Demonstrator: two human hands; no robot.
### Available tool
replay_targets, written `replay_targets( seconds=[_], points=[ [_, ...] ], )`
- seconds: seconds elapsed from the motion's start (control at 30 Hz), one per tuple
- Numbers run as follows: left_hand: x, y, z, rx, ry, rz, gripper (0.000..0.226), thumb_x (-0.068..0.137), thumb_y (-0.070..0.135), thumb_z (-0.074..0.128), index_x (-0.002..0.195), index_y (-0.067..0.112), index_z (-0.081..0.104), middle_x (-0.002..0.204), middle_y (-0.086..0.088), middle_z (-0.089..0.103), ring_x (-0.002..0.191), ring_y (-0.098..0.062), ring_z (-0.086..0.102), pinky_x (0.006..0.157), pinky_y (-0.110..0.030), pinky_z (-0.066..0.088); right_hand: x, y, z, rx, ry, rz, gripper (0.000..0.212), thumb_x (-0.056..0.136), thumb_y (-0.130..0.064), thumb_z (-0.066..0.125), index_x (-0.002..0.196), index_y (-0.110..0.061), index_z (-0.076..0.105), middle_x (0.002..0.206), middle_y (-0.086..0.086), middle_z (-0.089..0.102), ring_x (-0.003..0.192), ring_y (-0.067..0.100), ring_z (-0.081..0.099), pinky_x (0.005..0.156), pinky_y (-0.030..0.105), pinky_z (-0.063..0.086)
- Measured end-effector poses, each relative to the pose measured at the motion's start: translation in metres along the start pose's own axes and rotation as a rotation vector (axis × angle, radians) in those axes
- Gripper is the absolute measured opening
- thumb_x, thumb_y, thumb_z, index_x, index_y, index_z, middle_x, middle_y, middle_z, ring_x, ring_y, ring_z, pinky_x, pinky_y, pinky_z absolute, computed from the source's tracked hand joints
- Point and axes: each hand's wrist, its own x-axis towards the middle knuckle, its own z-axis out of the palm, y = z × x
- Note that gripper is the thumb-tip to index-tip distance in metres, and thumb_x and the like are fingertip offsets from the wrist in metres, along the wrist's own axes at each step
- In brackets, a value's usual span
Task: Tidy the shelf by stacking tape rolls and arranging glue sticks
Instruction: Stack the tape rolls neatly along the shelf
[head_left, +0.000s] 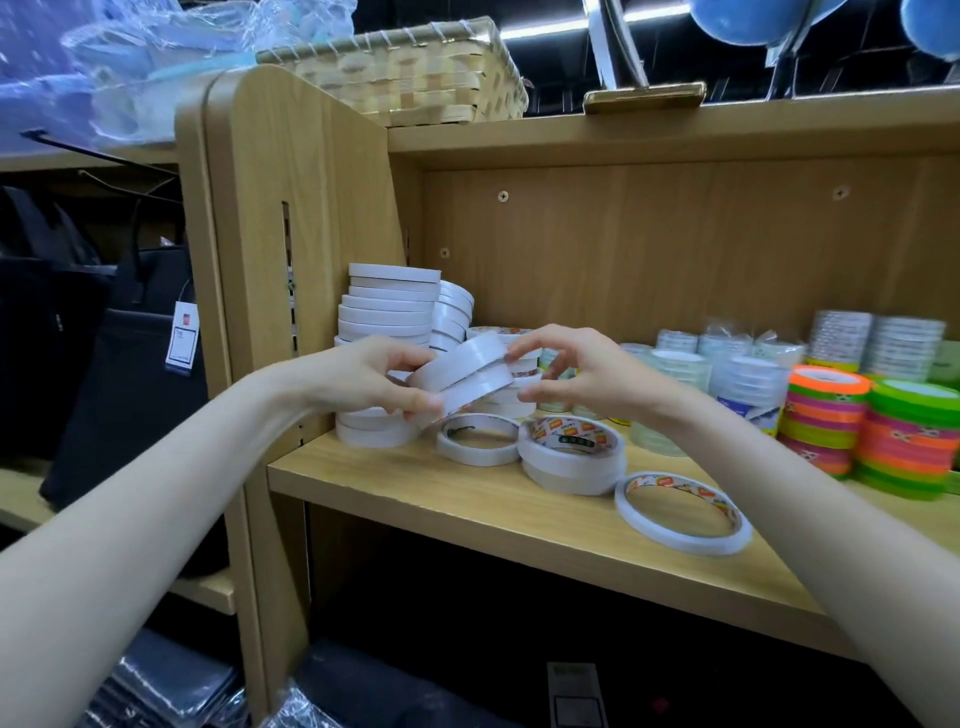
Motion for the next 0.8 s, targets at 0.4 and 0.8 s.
replay_targets(
  seconds=[0.4,0.8],
  points=[
    [0.019,0.011,0.015,-0.131,0.146,0.06,0.009,0.087,0.012,0.062,0.095,0.015,0.065,0.082,0.004,0.064,0.068,-0.004,0.059,0.07,-0.023,0.046,-0.032,0.001,-0.024,0.094,-0.166,0.108,0.014,0.079,-0.015,0.07,0.083,-0.003,0.064,0.065,-0.01,0.064,0.066,0.011,0.061,0.066,0.021,0.05],
    [0.027,-0.009,0.053,0.528,0.131,-0.019,0.043,0.09,0.021,0.056,0.132,0.023,0.047,0.102,0.005,0.045,0.082,-0.012,0.047,0.08,-0.028,0.042,-0.078,-0.005,-0.075,-0.282,-0.093,0.219,0.017,0.073,-0.024,0.076,0.068,-0.024,0.06,0.043,-0.016,0.054,0.041,-0.001,0.047,0.045,0.01,0.032]
  ],
)
